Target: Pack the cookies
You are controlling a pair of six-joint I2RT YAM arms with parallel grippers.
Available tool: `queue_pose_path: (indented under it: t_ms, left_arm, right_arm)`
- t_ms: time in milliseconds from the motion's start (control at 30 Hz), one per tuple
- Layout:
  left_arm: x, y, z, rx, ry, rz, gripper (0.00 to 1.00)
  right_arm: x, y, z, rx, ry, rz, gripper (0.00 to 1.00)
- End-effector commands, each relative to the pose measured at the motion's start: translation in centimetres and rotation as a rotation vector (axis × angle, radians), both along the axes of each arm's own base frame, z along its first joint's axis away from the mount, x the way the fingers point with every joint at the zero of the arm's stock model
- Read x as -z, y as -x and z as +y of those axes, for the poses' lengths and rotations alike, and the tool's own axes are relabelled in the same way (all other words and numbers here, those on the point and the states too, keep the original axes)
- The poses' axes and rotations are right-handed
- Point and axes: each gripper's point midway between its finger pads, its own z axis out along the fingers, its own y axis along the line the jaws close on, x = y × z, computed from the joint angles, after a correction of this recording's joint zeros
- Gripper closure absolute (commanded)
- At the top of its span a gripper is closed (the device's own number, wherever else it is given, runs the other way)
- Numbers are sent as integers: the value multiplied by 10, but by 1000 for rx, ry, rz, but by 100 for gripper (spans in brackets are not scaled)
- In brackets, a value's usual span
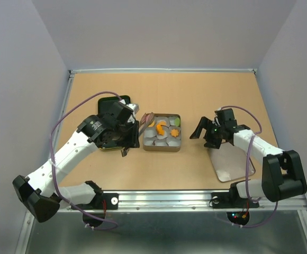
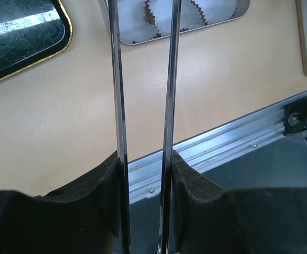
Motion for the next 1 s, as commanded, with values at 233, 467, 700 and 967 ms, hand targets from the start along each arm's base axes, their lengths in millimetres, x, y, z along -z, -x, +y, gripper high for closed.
queue_pose_path:
  t_ms: [233, 467, 700, 967]
  left_arm:
    - [39, 1, 1, 1, -60, 57, 66]
    - [44, -1, -10, 26, -29, 59, 66]
    - [56, 1, -8, 17, -55, 87, 65]
    - [60, 1, -3, -6, -102, 94, 57]
  right_arm:
    - [-9, -24, -1, -12, 25, -72, 0]
    - [-11, -23, -2, -6, 20, -78, 0]
    - [-8, -16, -3, -3, 19, -73, 0]
    - [-7, -14, -4, -6, 25, -77, 0]
